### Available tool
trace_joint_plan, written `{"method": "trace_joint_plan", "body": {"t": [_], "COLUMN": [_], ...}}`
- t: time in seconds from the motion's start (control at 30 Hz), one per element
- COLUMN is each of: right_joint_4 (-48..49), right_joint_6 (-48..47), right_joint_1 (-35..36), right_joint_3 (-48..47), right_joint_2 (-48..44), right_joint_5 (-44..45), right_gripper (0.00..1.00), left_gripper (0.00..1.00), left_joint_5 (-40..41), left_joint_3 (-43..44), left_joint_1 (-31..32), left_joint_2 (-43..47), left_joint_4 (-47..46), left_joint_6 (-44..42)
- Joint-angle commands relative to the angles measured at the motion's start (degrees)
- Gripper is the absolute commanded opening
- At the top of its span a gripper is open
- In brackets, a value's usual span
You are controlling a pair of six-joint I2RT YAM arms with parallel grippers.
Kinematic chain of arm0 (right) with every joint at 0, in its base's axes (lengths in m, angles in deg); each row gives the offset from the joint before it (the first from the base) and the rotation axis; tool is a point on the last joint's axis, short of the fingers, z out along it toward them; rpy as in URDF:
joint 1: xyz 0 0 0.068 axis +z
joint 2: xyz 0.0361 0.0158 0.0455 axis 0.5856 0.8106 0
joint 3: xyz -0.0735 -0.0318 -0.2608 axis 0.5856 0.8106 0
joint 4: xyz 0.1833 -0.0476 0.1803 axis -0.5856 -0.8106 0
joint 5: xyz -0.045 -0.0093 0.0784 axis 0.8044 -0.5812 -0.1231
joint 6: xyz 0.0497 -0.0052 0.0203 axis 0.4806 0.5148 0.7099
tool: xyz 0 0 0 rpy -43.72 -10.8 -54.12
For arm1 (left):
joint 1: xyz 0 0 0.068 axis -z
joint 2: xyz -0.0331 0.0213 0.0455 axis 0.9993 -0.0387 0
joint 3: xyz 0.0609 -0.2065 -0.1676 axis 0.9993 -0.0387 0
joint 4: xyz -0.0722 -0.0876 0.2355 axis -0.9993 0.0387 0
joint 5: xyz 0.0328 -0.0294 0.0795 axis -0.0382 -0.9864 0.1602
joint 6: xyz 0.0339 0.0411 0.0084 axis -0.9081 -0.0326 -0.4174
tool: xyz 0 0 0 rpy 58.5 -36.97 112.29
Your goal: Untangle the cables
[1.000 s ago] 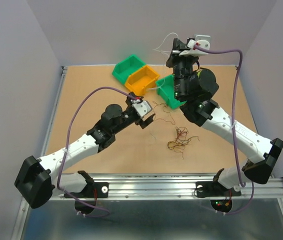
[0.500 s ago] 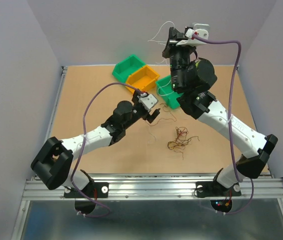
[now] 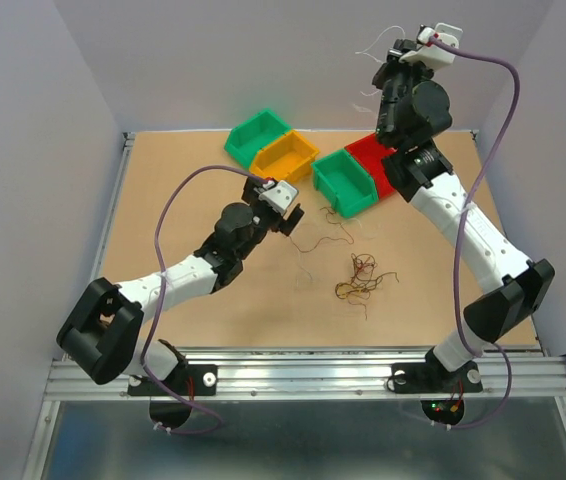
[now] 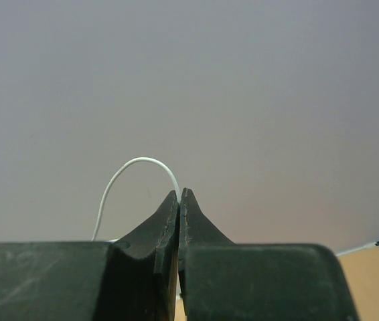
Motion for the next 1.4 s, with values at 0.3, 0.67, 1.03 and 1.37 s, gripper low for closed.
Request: {"method": "trace_joint_plan", "body": {"t": [0.3,0.67,1.03,1.37], "right_joint_4": [2.83,12.14,13.82,11.20], "right_joint_6": [13.94,19.30,22.19,28.78], "right_joint_1": [-8.91,-9.00,-9.09,-9.00], "right_joint_3": [9.46,22.47,28.26,33.56], "right_joint_2": [6.43,8.27,12.41,17.15], "right_joint_5": [-4.22,-5.80,-5.53,-4.65], "right_gripper": [0.00,0.01,0.00,0.00], "left_gripper": [0.95,0.95,0.96,0.95], "left_joint_5": [2.03,0.54,-1.22,-1.92], "left_joint_3": [0.50,0.67,0.41,1.37], "left_joint_1": [-0.87,-1.67,-3.51,-4.39], "left_joint_2": [2.23,3.03,4.34,4.25], "left_joint_4": [-3.60,-2.63,-2.46,-0.61], "left_joint_6": [-0.77,-0.33,0.28,0.55]}}
